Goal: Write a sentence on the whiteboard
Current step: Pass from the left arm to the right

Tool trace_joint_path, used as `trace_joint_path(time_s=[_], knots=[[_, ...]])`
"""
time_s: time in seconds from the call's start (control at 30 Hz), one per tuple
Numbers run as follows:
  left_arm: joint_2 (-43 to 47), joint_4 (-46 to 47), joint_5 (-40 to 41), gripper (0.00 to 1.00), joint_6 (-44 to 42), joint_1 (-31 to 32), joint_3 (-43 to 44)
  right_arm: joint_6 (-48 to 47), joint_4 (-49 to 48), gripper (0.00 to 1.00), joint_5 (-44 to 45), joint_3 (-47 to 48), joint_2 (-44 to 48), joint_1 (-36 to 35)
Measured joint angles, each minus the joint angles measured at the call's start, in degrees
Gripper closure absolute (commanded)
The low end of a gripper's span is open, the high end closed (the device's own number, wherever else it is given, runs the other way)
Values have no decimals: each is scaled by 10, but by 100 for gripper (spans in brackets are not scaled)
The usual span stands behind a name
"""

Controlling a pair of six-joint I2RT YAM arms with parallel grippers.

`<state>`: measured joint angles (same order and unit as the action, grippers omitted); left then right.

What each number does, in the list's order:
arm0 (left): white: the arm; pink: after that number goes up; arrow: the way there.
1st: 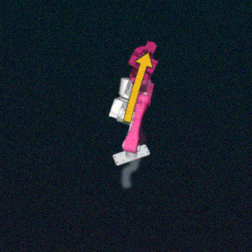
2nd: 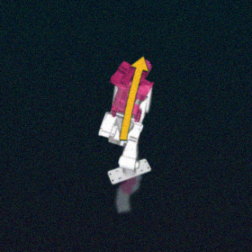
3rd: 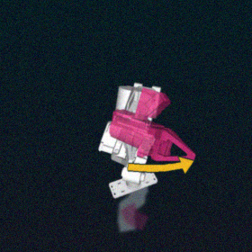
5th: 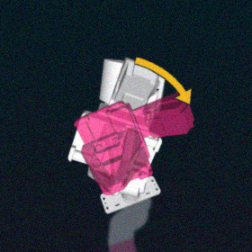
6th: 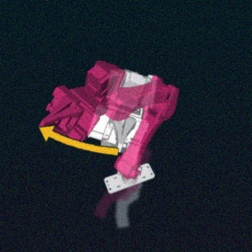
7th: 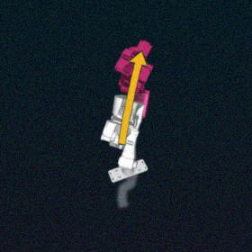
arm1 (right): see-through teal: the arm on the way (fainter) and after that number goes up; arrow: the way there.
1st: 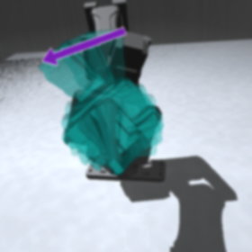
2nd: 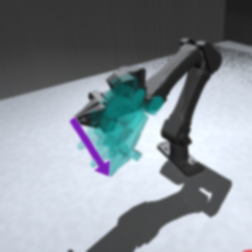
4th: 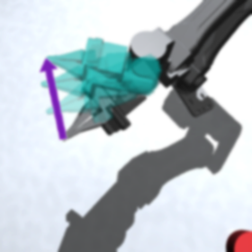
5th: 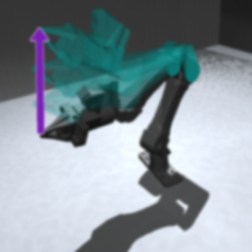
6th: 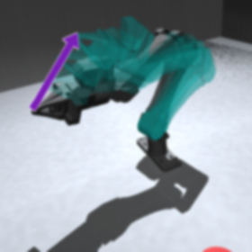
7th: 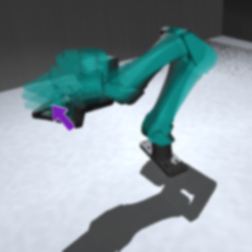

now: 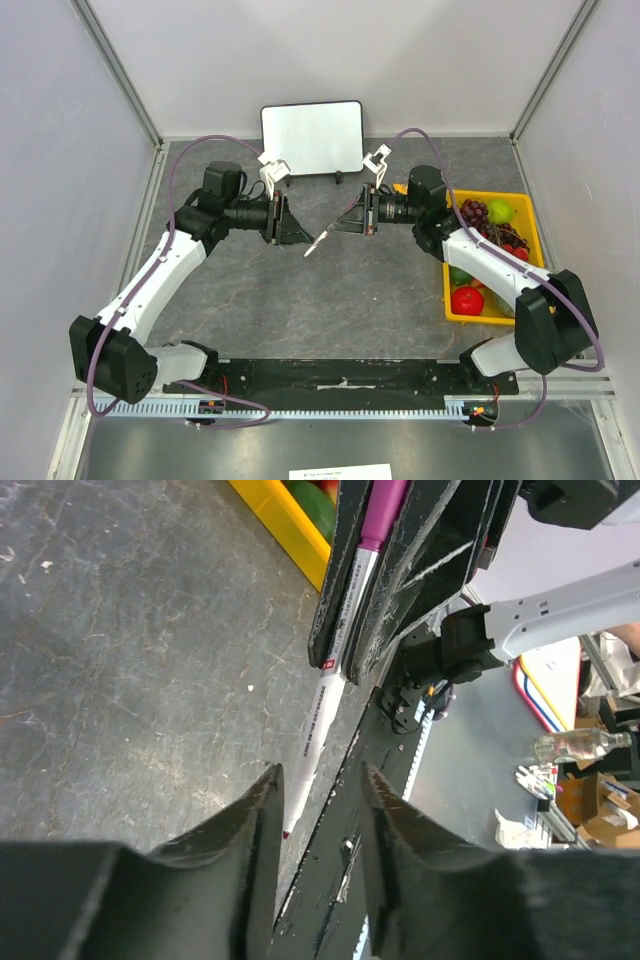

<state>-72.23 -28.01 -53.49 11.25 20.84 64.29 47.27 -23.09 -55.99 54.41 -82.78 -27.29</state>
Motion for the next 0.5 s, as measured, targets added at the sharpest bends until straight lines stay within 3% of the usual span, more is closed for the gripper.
trace_joint_path(time_s=[0.17,0.5], knots=[[10,21,13,21,19,-1,0,-68,96,100,37,12,17,0],[11,98,43,9,84,-1,-40,-136,206,100,112,3,78,2]])
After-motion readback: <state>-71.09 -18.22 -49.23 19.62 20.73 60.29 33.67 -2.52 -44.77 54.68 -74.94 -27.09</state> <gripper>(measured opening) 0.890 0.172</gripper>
